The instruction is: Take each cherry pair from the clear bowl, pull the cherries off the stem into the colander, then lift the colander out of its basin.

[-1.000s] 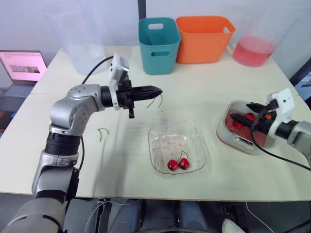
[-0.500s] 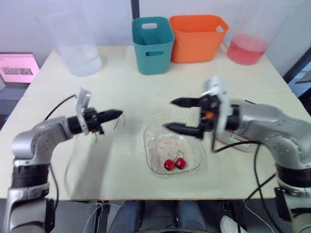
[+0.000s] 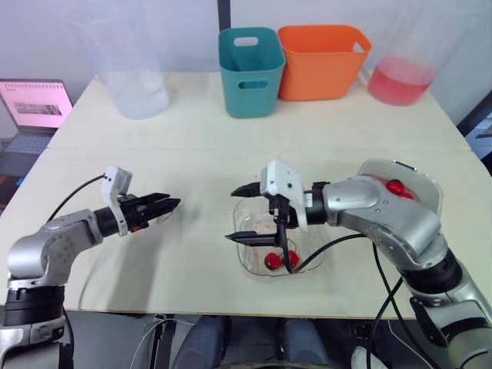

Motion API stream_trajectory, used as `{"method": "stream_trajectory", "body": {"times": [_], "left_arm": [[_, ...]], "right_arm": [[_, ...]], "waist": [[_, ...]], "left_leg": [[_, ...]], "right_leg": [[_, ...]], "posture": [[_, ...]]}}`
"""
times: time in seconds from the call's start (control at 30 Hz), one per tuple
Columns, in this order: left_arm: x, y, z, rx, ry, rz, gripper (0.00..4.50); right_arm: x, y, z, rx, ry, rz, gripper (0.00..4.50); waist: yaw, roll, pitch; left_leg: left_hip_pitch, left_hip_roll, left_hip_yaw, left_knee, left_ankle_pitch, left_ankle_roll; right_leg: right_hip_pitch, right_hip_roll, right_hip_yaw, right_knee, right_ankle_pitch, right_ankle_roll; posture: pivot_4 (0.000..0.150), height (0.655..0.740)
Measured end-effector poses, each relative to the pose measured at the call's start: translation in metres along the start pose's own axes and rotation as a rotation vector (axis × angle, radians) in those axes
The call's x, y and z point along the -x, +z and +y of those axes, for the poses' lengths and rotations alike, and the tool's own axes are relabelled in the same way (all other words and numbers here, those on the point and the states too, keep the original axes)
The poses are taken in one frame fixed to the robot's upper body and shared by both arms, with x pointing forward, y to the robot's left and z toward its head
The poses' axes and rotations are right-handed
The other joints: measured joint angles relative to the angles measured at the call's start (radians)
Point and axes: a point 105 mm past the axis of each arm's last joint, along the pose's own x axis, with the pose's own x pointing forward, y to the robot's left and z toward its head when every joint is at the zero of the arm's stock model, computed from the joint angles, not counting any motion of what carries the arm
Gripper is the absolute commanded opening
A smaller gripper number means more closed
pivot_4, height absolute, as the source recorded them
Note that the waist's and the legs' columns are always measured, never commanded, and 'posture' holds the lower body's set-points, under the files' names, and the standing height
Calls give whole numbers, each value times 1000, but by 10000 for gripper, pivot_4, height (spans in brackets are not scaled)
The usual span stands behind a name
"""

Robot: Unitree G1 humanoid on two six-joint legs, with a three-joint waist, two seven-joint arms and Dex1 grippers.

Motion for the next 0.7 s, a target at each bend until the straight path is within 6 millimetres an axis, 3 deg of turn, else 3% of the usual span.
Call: {"method": "stream_trajectory", "body": {"times": [0.1, 0.27, 0.37, 0.47, 0.57, 0.7], "left_arm": [[9, 7, 2, -47, 12, 4, 28252], [32, 41, -1, -206, 23, -18, 28252], [36, 51, -29, -367, -67, 59, 28252], [31, 47, -72, -481, -251, 133, 28252], [24, 30, -111, -546, -453, 227, 28252], [17, 20, -136, -617, -580, 274, 28252]], "right_arm": [[11, 0, -11, -44, -44, 3, 45000], [44, -8, -32, -159, -147, 100, 45000], [70, -14, -36, -174, -179, 186, 45000], [92, -21, -34, -136, -172, 311, 45000], [92, -31, -25, -85, -86, 451, 45000], [76, -36, -13, -40, 44, 530, 45000]], "waist": [[-7, 0, 0], [-3, 0, 0], [0, 0, 0], [-3, 1, 1], [-14, 2, 1], [-13, 2, 1]], "left_leg": [[0, 0, 0, -1, 0, 0], [0, 0, 1, -1, -1, 2], [-1, -1, 2, -1, -2, 3], [-1, -1, 4, -1, -3, 4], [0, 2, 7, -2, -3, 4], [0, 4, 7, -3, -2, 4]], "right_leg": [[-1, 0, 0, 0, 0, 0], [0, 0, 1, -1, 0, 0], [0, -1, 1, -3, 0, 0], [0, -1, 3, -3, 0, 0], [-2, 0, 4, -2, 0, 0], [-3, 3, 5, -1, 0, 0]], "posture": [[1500, 7400], [1500, 7400], [1500, 7400], [1500, 7400], [1500, 7400], [1500, 7400]]}}
